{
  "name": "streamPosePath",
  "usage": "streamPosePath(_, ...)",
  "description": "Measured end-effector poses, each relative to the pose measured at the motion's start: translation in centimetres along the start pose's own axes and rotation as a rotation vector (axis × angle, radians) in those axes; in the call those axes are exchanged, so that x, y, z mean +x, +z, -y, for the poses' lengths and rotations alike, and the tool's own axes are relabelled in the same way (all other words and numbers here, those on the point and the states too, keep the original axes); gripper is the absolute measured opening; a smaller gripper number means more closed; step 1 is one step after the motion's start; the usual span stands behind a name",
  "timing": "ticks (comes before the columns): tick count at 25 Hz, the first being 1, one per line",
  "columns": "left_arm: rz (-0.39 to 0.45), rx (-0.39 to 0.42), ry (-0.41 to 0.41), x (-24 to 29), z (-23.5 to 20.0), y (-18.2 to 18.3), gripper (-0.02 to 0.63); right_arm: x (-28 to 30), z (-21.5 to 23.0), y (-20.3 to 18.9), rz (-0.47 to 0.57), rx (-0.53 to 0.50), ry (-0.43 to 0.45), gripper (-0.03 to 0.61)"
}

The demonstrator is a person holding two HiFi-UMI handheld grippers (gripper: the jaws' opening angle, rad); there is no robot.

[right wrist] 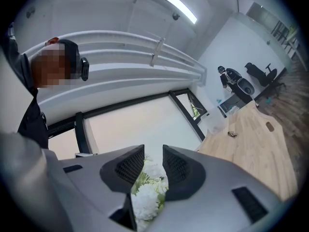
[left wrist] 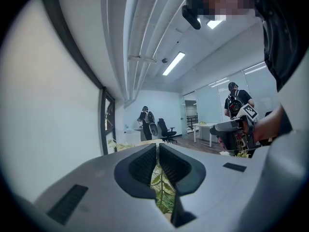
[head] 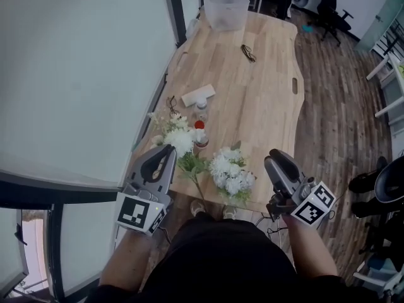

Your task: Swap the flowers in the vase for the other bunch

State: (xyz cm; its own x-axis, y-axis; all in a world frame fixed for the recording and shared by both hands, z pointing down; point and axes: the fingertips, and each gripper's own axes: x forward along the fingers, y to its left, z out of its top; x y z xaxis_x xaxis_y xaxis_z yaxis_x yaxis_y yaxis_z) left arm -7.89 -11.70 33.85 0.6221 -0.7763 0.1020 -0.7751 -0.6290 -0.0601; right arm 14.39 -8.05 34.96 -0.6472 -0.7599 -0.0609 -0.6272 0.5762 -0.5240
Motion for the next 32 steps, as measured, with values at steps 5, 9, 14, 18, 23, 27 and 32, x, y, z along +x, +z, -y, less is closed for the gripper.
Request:
streamPosePath(5, 0.021, 0.015, 0.004, 0.1, -0.3, 1.0, 0.025, -0.4, 0.3, 1.9, 0.029, -0.033, -0.031, 0.103)
streamPosePath(9, 0.034, 0.031, 0.008, 0.1, -0.6, 1.9, 0.025, -0.8, 0.6, 2.8, 0.017, -0.081, -0.065, 0.056)
streamPosePath(14, 0.031, 0.042, 0.008, 0.1, -0.7, 1.9, 0.025, -1.2, 0.6, 2.9, 0.011, -0.149, -0.081, 0.025)
streamPosePath(18, 0.025, 0.045, 0.009, 0.2, -0.8, 1.8, 0.025, -1.0, 0.8, 2.5, -0.004, -0.151, -0.079, 0.025)
streamPosePath(23, 0.018, 0.048, 0.004, 0.5, -0.7, 1.7, 0.025, -0.6, 1.1, 2.0, -0.023, -0.144, -0.079, 0.025)
streamPosePath(27, 0.012, 0.051, 0.003, 0.4, -0.7, 1.9, 0.025, -0.6, 1.2, 2.0, -0.030, -0.139, -0.081, 0.026)
streamPosePath(32, 0.011, 0.056, 0.004, 0.4, -0.5, 1.9, 0.025, -0.7, 1.3, 1.7, -0.040, -0.137, -0.074, 0.025)
